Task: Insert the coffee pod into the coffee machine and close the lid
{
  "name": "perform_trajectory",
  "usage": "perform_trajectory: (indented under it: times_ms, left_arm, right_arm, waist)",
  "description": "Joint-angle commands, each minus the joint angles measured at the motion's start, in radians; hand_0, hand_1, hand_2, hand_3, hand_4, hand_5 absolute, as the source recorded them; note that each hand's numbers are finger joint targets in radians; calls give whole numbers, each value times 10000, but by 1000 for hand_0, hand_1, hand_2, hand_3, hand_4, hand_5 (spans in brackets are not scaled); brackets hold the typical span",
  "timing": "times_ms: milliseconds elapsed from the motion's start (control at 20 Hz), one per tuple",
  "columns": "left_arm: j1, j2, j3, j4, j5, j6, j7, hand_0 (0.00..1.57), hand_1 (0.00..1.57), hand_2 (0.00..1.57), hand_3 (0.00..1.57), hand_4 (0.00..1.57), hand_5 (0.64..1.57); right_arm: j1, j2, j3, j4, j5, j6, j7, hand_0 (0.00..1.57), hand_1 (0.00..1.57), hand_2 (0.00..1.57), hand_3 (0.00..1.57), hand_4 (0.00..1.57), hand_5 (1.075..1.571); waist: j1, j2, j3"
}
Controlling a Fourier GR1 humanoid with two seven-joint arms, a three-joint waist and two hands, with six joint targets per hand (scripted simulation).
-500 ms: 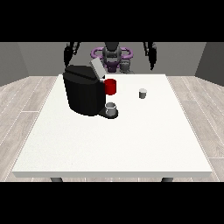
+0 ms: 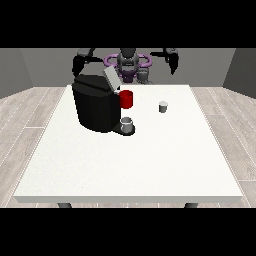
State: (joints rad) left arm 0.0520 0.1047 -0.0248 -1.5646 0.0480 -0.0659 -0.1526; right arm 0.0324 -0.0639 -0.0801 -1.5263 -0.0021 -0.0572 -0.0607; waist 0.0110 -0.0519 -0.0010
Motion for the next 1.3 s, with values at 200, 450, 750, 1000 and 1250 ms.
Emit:
perform_trajectory:
  times_ms: [200,450,750,1000,1250]
  left_arm:
    - [-542,1100,209,57,-1115,-145,310,0,0,0,0,0,1571]
    - [-2129,1836,1036,979,-878,-520,1392,0,0,0,0,0,1571]
    - [-3301,2254,1510,2679,-921,-799,1240,0,0,0,0,0,1571]
    - [-3940,2233,1331,3799,-1291,-963,1602,0,0,0,0,0,1571]
    - [-4305,2142,1539,5878,-2015,-363,196,0,0,0,0,0,1571]
  right_arm:
    - [-20,618,384,-140,126,-856,-444,0,0,0,0,217,1571]
    - [-871,82,-129,-149,-389,-60,-307,0,0,0,0,134,1571]
    - [-1203,-50,-134,24,-643,190,-878,0,0,0,0,233,1571]
    - [-1946,501,511,77,149,-924,332,0,0,0,0,340,1571]
    - [-1764,559,826,-156,171,-954,448,0,0,0,0,397,1571]
  waist:
    - [-225,155,12]
    - [-713,915,12]
    - [-1204,1766,13]
    - [-874,1751,9]
    - [-1312,2075,7]
